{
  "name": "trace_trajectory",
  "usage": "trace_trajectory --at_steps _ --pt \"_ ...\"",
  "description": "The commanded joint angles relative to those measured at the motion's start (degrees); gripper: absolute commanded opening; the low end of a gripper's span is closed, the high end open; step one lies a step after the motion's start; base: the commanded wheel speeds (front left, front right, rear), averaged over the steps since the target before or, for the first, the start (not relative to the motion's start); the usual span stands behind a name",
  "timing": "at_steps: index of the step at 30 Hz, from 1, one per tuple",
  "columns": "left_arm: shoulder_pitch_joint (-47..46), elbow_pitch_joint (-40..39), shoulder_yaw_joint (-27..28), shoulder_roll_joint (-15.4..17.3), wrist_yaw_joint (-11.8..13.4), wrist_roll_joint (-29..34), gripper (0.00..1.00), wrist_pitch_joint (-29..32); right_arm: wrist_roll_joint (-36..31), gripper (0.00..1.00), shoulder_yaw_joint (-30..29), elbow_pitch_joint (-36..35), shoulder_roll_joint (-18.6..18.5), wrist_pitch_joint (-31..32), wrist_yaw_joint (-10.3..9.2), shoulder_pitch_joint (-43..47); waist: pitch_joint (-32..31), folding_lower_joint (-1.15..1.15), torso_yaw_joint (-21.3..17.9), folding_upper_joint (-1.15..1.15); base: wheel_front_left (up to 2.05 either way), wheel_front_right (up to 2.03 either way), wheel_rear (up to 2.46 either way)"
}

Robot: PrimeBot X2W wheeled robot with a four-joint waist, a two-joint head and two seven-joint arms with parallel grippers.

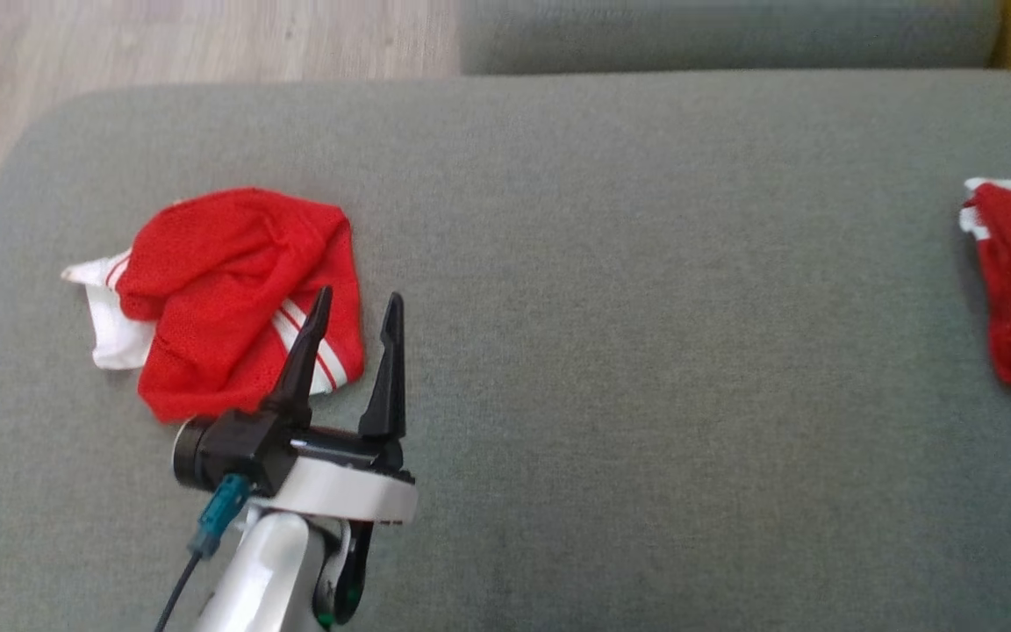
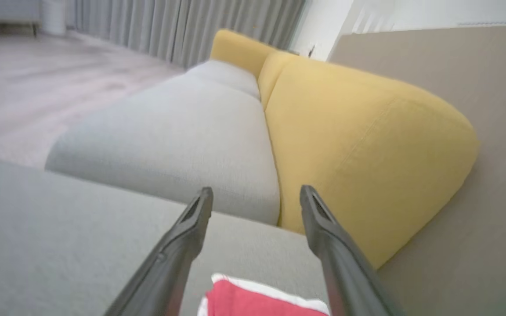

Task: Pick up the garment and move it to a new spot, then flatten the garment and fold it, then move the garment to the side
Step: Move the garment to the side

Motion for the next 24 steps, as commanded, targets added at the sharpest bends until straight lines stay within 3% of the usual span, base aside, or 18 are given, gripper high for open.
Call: trace_trajectory --at_steps 1,7,14,24 --pt "-0.6 -1.6 2.4 0.2 0.0 0.6 1.0 -0.5 1.0 1.0 0.9 -3.5 0.1 -0.9 0.37 -1.1 -1.9 0.01 -0.6 0.0 0.0 0.0 0.0" --pt "1.7 -0.8 3.4 0.5 -0.6 1.8 1.0 -0.5 5.3 1.0 0.8 -13.4 8.9 -2.1 0.37 2.0 -5.2 0.01 -1.4 0.0 0.0 0.0 0.0" --pt "3.4 -0.9 4.0 0.4 -0.9 2.5 1.0 -0.5 6.5 1.0 -1.0 -21.9 19.6 -4.7 0.37 12.5 -8.0 0.01 -0.7 0.0 0.0 0.0 0.0" --pt "6.0 -0.2 5.3 0.3 0.0 4.1 1.0 -0.5 7.8 1.0 2.5 -25.4 22.3 -7.0 0.37 27.8 -8.9 0.01 -0.4 0.0 0.0 0.0 0.0"
